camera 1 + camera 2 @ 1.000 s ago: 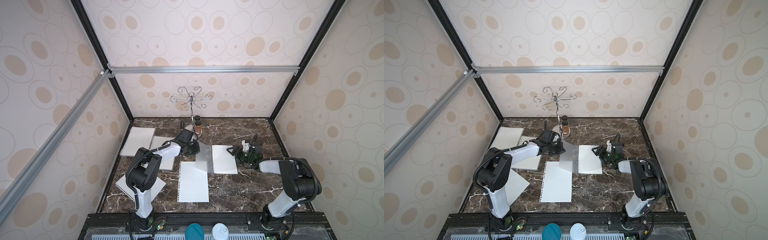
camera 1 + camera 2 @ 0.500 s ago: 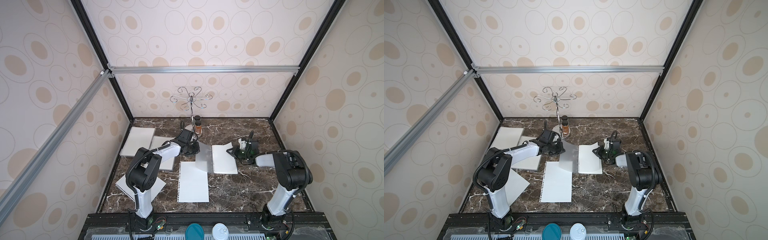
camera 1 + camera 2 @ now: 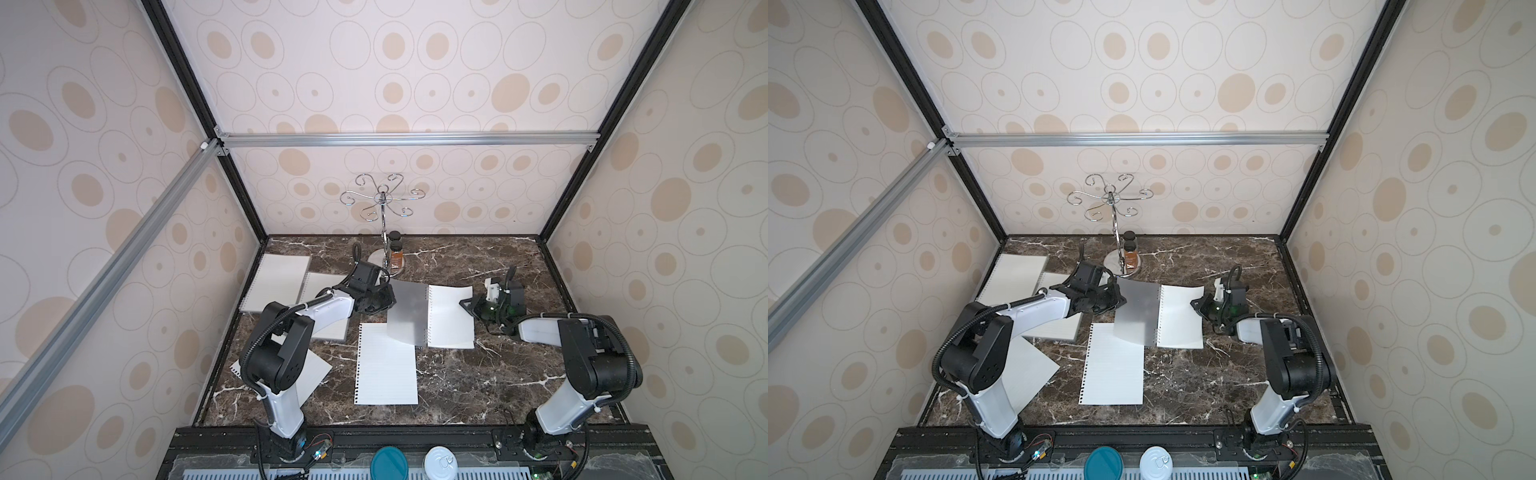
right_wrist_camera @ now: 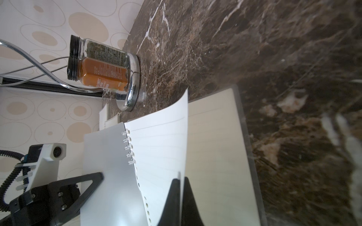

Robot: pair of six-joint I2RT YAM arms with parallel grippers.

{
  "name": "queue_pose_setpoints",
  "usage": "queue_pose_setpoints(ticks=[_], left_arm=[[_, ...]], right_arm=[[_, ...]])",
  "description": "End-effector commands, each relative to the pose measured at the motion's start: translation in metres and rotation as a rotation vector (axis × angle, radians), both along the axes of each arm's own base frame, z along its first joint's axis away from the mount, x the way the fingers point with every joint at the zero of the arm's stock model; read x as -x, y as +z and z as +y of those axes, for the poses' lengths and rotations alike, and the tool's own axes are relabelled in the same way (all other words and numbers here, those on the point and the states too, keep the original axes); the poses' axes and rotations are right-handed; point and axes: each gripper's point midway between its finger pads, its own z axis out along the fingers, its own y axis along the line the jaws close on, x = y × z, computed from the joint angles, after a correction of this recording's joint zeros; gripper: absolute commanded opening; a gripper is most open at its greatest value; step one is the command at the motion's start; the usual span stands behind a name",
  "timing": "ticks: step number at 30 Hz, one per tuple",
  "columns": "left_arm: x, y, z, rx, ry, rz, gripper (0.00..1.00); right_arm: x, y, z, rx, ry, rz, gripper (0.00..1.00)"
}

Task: Tear off pages from different notebooks
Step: Tear off the paper from the notebook.

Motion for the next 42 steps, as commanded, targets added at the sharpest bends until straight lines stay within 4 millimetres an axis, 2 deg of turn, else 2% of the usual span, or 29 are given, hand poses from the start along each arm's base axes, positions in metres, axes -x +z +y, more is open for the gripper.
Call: queue_pose_setpoints(ticks=[1,8,16,28,42], left_arm=[[-0.007,-0.001,0.019,-0.023,0.081,0.003,0.00],[-0.006,-0.003,0.021,-0.012,0.089,0.009,0.00],[-0.004,-0.011,0.021,-0.008,0.089,0.030,0.00],[-0.004,-0.011,0.021,-0.005,0.090,0.031,0.00],[-0.004,-0.013,0.023,0.007,0.094,0.042,0.00]], right_arm=[[-0.008,-0.009,-0.019,-0.027,-0.098,0.006,0.00],[-0.004,-0.026,-0.025,-0.104,-0.190,0.015,0.00],[0.012,-0.038,-0.033,-0.171,-0.283,0.019,0.00],[0.023,-0.042,-0.049,-0.132,-0.384,0.035,0.00],[0.034,-0.053,-0.053,-0.097,-0.466,0.071,0.00]])
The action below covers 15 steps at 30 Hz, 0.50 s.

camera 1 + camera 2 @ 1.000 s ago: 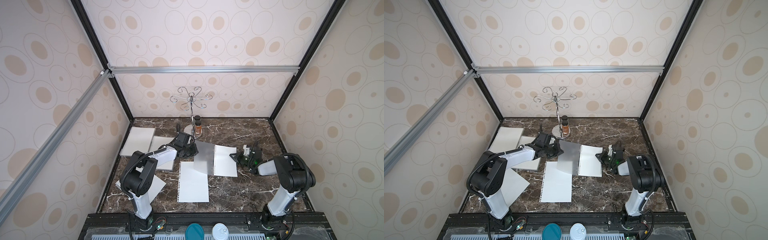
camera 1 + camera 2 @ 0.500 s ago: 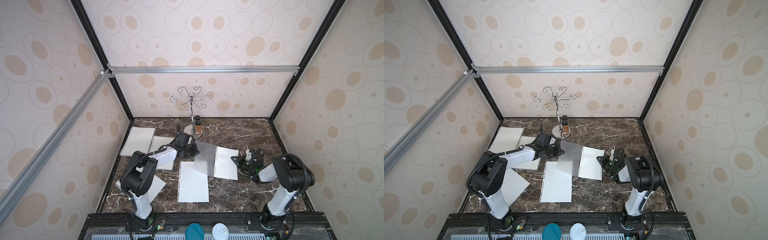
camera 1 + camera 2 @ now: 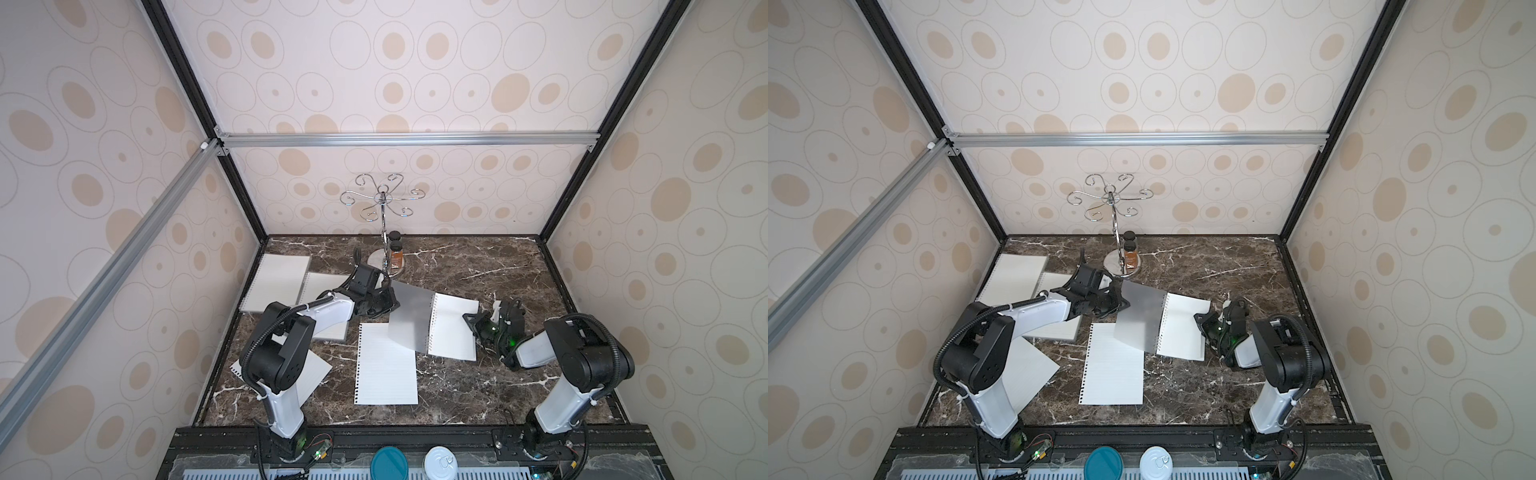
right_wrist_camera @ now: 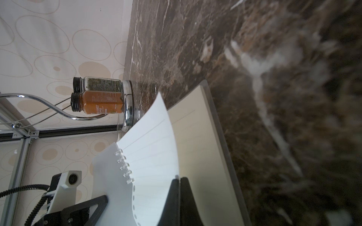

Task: Tear off pages from different notebooks
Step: Tear off the paper from the notebook.

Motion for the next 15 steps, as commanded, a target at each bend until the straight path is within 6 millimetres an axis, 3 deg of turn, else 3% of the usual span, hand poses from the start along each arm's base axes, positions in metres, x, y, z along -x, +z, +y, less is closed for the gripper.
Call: queue_pose_setpoints(ticks=[1,15], left_arm=[[-0.014,-0.010,0.032,-0.066,0.120,0.011,0.00],[-0.015,-0.010,0.034,-0.066,0.126,0.010,0.00]], right_arm=[[0.002,-0.020,-0.041,0.063,-0.210,0.065,0.00],[0.012,-0.014,-0.058,0.164,-0.263,0.106,0.00]])
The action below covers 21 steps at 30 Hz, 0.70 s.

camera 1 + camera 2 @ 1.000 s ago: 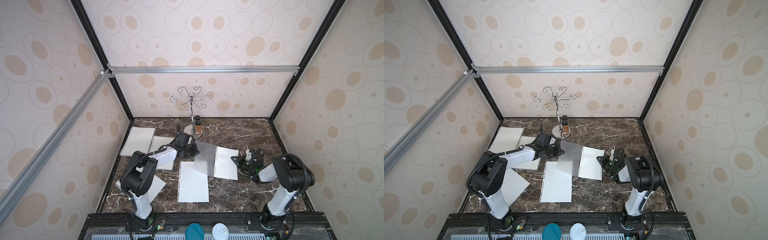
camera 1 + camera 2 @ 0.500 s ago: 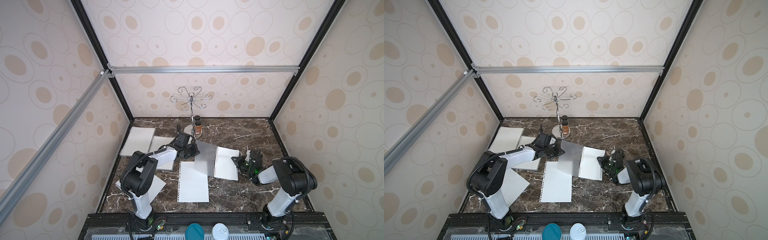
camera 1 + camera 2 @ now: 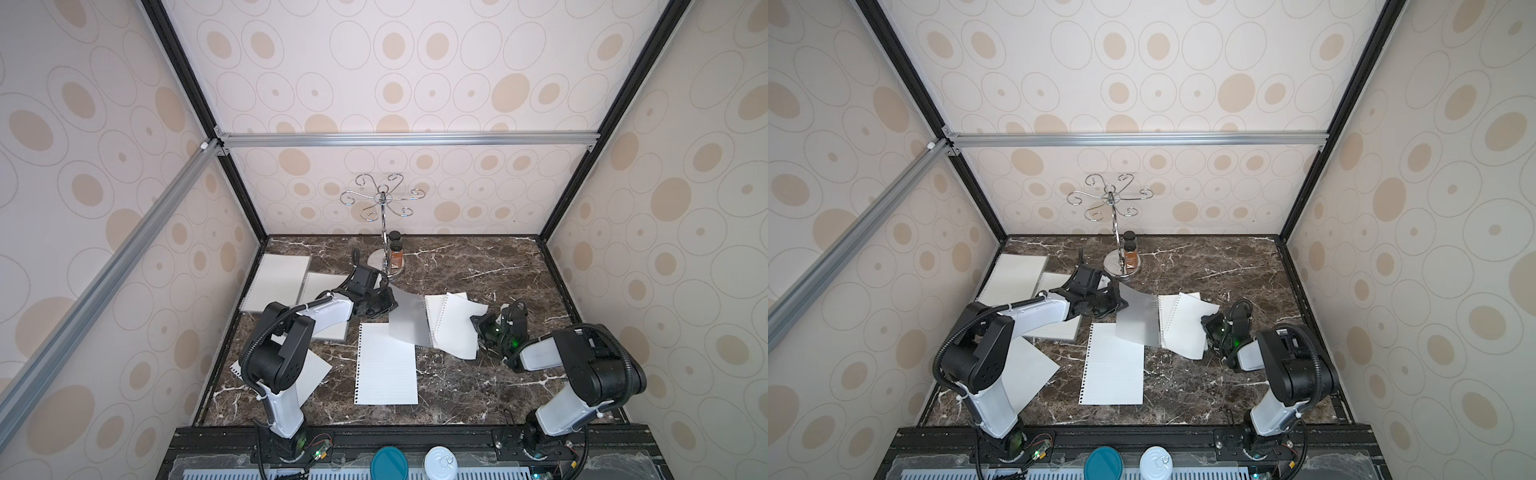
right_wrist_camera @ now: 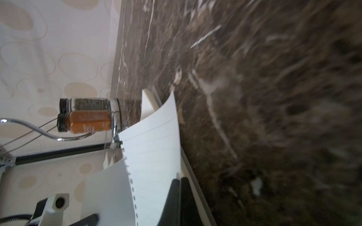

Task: Tear off pages from different notebooks
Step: Tear off the paper from the notebook.

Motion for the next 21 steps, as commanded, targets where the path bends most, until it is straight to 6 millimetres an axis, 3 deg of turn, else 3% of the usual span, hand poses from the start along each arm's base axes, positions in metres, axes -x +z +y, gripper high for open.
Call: queue_pose_setpoints(ticks=[1,6,12,21], left_arm=[[-0.008,-0.006,0.022,-0.045,0.080,0.009,0.00],[-0.010,-0.004,0.022,-0.046,0.080,0.001,0.00],[-0.010,-0.004,0.021,-0.047,0.077,0.002,0.00],[-0.014,0.002,0.022,-0.063,0.073,-0.016,0.00]], right_arm=[[0.007,-0.010,-0.025,0.080,-0.110,0.053,0.00],[0.003,0.003,-0.022,0.097,-0.074,0.011,0.00],[-0.002,0.033,-0.013,0.156,0.007,-0.085,0.00],[0.045,0.066,-0.053,0.442,-0.034,-0.084,0.00]])
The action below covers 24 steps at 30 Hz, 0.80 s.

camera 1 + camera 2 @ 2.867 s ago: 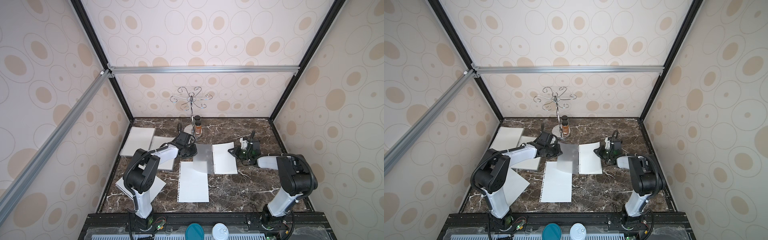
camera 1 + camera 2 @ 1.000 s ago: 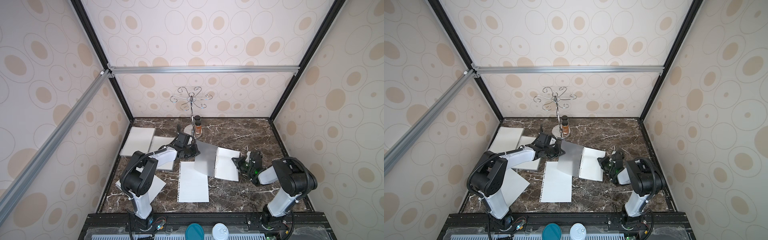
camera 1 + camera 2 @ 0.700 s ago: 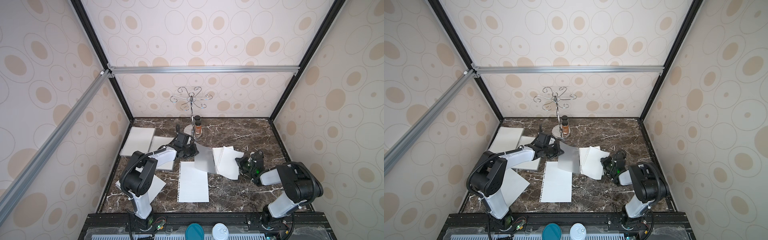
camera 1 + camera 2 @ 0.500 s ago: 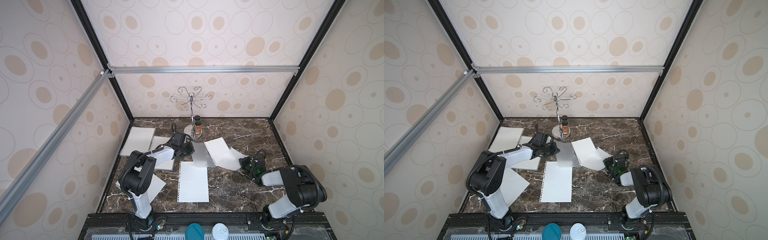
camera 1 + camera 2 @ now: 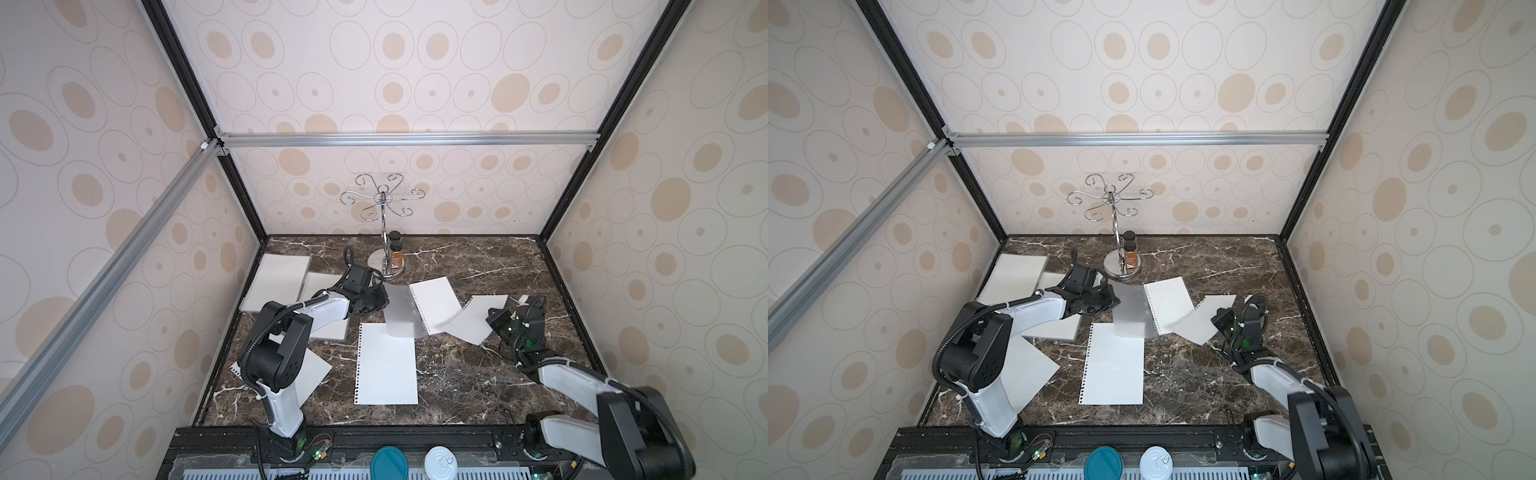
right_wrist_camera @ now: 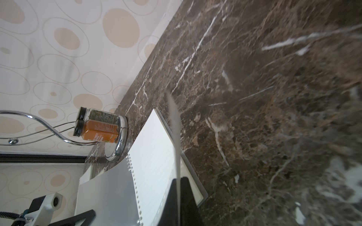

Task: Tear off pages from different notebooks
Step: Tear off the paper from the notebook, then close the notebook at the center of the board.

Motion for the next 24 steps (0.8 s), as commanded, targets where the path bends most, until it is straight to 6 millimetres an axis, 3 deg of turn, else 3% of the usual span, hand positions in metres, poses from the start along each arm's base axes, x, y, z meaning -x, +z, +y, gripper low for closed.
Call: queue_pose_setpoints(ticks=[1,5,10,17,19,24], left_arm=[[-0.005,0.007,0.004,-0.022,0.011,-0.008,0.00],[-0.005,0.009,0.001,-0.013,-0.002,-0.012,0.00],[-0.015,0.019,-0.006,-0.081,-0.062,-0.004,0.00],[-0.047,0.064,-0.012,-0.183,-0.059,-0.097,0.00],[-0.054,0.070,-0.027,-0.170,-0.086,-0.120,0.00],[-0.051,0.063,-0.080,-0.055,-0.140,-0.102,0.00]], right_arm=[[0.029,-0.018,-0.022,0.163,-0.036,0.104,0.00],[0.044,-0.014,-0.025,0.202,-0.022,0.089,0.00],[0.049,-0.004,0.003,0.173,0.155,0.008,0.00],[0.067,0.010,0.032,0.072,0.307,-0.027,0.00],[0.073,0.010,0.030,0.039,0.279,-0.020,0.00],[0.087,0.010,0.034,-0.021,0.291,0.028,0.00]])
